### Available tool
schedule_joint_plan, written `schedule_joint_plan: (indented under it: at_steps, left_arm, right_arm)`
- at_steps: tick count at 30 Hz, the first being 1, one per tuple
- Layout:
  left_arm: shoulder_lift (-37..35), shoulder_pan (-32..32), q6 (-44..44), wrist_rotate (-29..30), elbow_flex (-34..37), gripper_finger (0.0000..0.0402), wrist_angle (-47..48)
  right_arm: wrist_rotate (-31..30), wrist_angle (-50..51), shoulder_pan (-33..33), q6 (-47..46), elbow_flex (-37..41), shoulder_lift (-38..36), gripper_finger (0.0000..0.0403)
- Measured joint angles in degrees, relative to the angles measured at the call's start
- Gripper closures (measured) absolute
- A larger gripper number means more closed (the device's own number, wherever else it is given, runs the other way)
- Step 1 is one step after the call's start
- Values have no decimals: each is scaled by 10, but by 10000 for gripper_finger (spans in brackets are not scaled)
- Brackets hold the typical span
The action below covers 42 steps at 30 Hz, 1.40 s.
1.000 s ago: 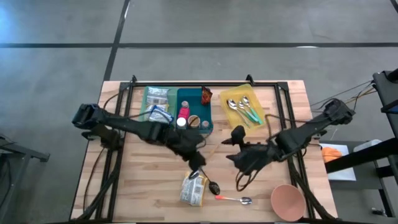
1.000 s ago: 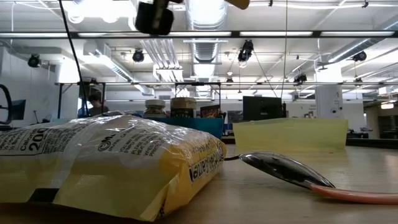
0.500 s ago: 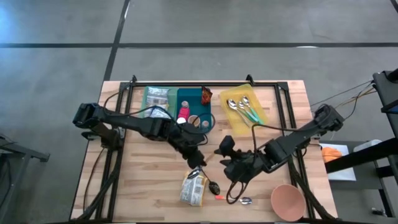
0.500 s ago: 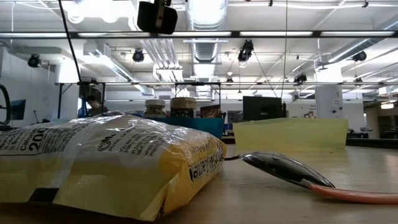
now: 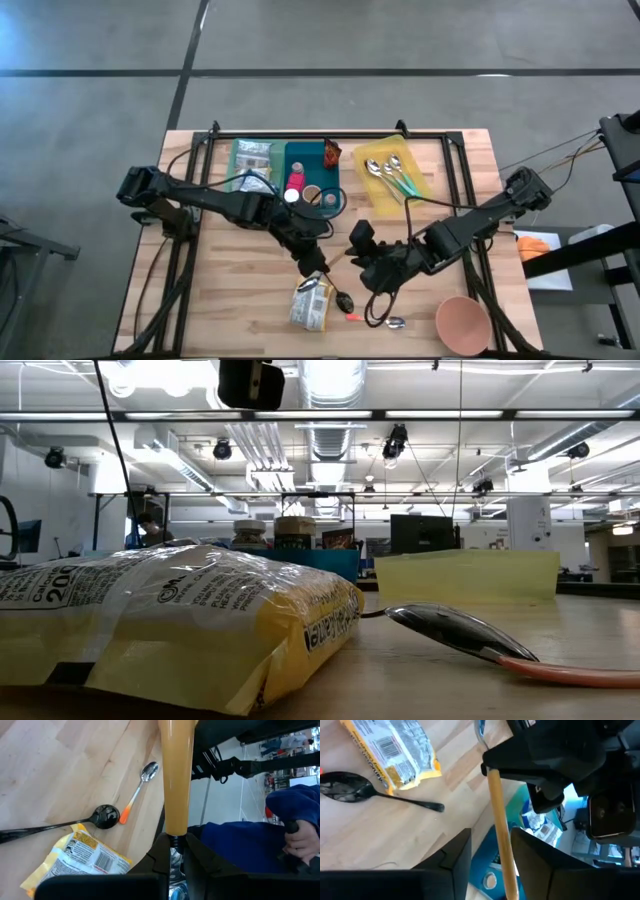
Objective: Pick & Place Food Item
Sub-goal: Put the yellow spoon into the yellow bin
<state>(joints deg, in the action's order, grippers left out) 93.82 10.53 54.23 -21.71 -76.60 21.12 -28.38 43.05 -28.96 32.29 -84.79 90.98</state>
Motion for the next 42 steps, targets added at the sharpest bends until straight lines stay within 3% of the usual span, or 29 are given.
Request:
schedule_joint_plan:
  at_steps: [19, 27, 35, 42]
  left_arm:
    - [0, 2, 0, -23, -2, 373, -22]
    - [0, 2, -1, -25, -3, 374, -20]
    - [0, -1, 2, -24, -3, 374, -19]
    - [0, -2, 2, -23, -3, 374, -19]
  right_arm:
    - [1, 0, 24, 10, 10, 0, 310]
    - [0, 1, 25, 10, 11, 0, 380]
    - [-3, -2, 25, 5, 11, 0, 344]
    - [-10, 3, 24, -6, 13, 0, 381]
